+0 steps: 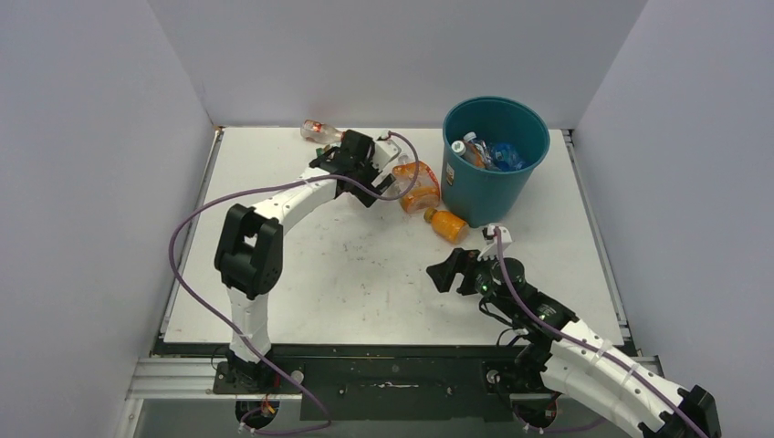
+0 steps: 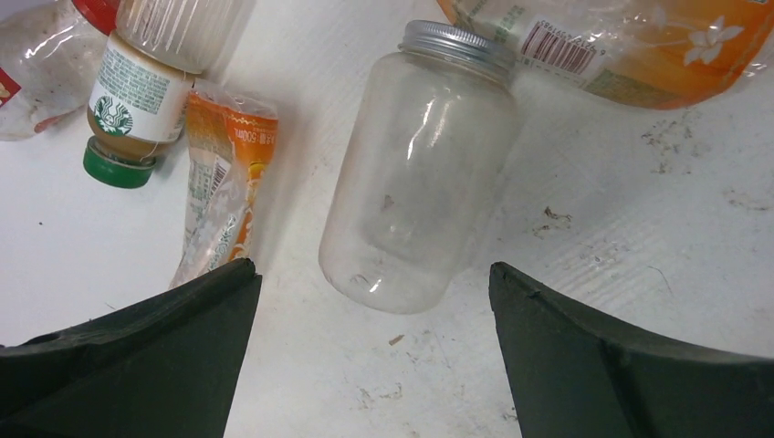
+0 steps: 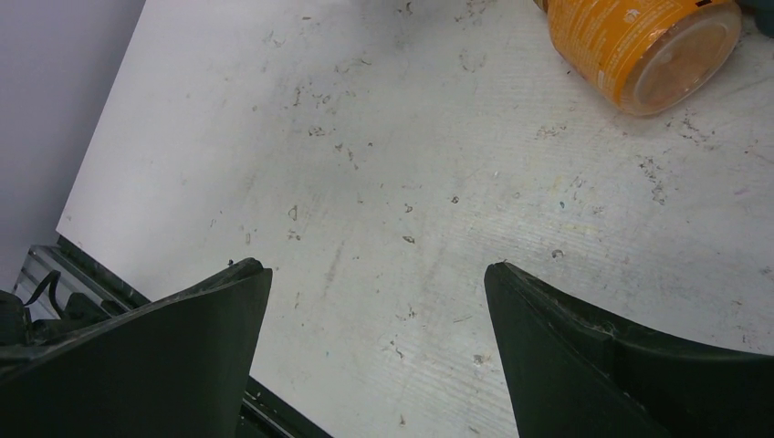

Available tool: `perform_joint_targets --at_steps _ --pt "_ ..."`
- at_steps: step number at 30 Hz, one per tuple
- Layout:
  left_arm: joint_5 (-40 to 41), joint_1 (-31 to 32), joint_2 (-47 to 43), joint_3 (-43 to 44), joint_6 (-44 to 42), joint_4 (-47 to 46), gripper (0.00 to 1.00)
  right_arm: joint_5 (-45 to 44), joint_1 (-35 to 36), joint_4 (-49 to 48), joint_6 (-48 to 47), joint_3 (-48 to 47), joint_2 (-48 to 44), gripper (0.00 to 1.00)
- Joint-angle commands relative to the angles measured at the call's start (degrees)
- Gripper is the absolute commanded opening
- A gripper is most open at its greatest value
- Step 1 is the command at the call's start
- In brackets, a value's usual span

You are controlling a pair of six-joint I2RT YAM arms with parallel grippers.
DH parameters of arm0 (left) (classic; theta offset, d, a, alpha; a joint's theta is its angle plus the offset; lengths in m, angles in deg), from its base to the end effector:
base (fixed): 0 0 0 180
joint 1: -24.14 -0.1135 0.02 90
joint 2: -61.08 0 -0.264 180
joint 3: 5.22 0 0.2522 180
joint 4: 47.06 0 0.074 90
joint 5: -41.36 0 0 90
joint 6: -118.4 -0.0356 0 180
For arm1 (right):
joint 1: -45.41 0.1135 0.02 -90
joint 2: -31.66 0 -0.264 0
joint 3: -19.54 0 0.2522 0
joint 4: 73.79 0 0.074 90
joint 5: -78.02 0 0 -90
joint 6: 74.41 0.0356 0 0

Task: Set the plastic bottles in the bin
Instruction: Move the plastic bottle to the center of the board.

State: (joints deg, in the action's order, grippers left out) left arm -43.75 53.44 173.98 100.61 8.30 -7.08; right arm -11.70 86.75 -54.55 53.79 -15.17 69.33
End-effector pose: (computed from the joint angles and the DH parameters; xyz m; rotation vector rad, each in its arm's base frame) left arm 0.3918 -0.2164 0.2455 0.9614 2.1862 0.0263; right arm 0.1233 0.1087 0.2204 -0.0602 2.0725 0.8952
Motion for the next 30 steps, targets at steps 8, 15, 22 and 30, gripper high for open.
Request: perform_joint_targets --at_steps 8,15,22,30 --pt "0.39 1.25 8.04 7.48 -3.63 -0.22 0.97 0.62 0.49 3.27 -0.19 -5.71 -2.72 0.9" --pt "0.05 2.46 12.4 10.25 -3.73 1.51 0.91 1.08 0.65 4.67 -0.1 -8.28 -2.98 0.9" --pt "1.58 3.07 12.97 8.31 -1.92 0.41 0.84 0.83 0.68 5.07 0.29 -8.81 -3.95 0.9" --pt "2.27 3.92 11.37 5.53 0.94 0.81 0.7 0.37 0.71 5.56 0.44 -9.39 -4.33 0.9"
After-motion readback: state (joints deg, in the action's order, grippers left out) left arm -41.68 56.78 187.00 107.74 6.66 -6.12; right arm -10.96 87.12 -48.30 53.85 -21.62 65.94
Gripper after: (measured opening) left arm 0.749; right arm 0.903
